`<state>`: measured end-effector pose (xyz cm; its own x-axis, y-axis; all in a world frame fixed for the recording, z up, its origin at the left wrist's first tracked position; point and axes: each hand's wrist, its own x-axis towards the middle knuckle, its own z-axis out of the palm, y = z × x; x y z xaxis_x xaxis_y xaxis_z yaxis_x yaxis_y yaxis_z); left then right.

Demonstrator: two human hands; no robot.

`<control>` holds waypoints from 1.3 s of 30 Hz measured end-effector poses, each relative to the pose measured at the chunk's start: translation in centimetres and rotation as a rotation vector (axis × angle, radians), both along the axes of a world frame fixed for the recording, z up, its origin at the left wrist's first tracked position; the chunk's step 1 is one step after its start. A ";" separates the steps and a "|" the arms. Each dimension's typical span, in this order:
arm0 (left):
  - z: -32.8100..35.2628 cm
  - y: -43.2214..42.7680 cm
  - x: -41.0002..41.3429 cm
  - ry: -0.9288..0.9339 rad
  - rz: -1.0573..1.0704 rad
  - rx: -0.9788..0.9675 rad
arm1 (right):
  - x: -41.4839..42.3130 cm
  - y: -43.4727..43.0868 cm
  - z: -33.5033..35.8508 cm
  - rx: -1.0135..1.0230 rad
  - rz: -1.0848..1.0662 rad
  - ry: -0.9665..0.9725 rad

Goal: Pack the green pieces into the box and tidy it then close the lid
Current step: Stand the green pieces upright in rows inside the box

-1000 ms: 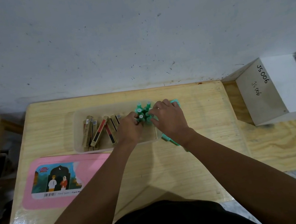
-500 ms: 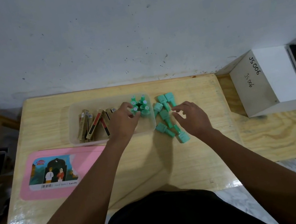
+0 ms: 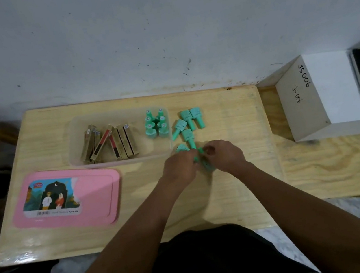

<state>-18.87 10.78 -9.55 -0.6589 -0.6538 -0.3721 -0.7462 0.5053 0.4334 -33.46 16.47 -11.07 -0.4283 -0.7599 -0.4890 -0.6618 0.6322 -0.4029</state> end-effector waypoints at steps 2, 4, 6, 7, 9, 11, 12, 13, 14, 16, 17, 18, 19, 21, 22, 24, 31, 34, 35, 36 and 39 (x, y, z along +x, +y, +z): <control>-0.5 -0.2 -0.3 -0.083 -0.022 -0.055 | 0.0 -0.1 0.0 0.008 0.026 0.018; -0.8 -0.5 -0.5 -0.143 -0.048 -0.102 | 0.0 -0.1 0.0 0.010 0.058 0.042; -1.0 -0.8 -0.6 -0.175 -0.081 -0.131 | -0.2 0.0 -0.1 0.008 0.061 0.042; -1.1 -1.0 -0.6 -0.181 -0.094 -0.141 | -0.4 0.0 -0.1 -0.001 0.037 0.021; -1.3 -1.2 -0.7 -0.178 -0.101 -0.150 | -0.9 0.2 -0.1 -0.049 -0.067 -0.071; -1.4 -1.3 -0.7 -0.168 -0.099 -0.147 | -1.6 0.3 0.0 -0.147 -0.185 -0.208; -1.5 -1.3 -0.7 -0.165 -0.102 -0.148 | -2.0 0.4 0.1 -0.196 -0.230 -0.277; -1.6 -1.4 -0.8 -0.166 -0.108 -0.148 | -2.3 0.5 0.4 -0.236 -0.261 -0.335; -1.6 -1.4 -0.8 -0.165 -0.112 -0.146 | -2.6 0.5 0.7 -0.266 -0.291 -0.380; -1.6 -1.4 -0.7 -0.140 -0.101 -0.128 | -3.2 0.7 1.3 -0.310 -0.362 -0.464; -1.6 -1.4 -0.7 -0.107 -0.078 -0.110 | -3.5 0.7 1.6 -0.327 -0.397 -0.505; -1.5 -1.3 -0.5 -0.062 -0.044 -0.086 | -3.6 0.7 1.8 -0.342 -0.426 -0.543; -1.4 -1.3 -0.4 -0.001 -0.003 -0.054 | -3.7 0.7 2.1 -0.353 -0.445 -0.570; -1.0 -1.2 -0.3 0.138 0.085 0.048 | -3.8 0.6 2.7 -0.376 -0.469 -0.606; -0.7 -1.2 -0.3 0.204 0.132 0.107 | -3.9 0.5 3.0 -0.391 -0.481 -0.623; 0.3 -1.2 -0.2 0.317 0.240 0.247 | -3.9 0.3 3.7 -0.415 -0.492 -0.644; 4.3 -2.8 2.1 0.586 0.497 0.615 | -2.8 -1.6 6.3 -0.469 -0.397 -0.594; 5.6 -4.2 3.7 0.652 0.562 0.591 | -1.7 -2.7 7.2 -0.496 -0.357 -0.565; 5.9 -4.7 4.3 0.682 0.575 0.559 | -1.2 -3.0 7.4 -0.501 -0.339 -0.554; 6.3 -5.2 4.8 0.712 0.588 0.524 | -0.6 -3.4 7.5 -0.505 -0.323 -0.543; 6.9 -6.4 6.3 0.768 0.644 0.426 | 0.8 -4.2 7.4 -0.520 -0.291 -0.520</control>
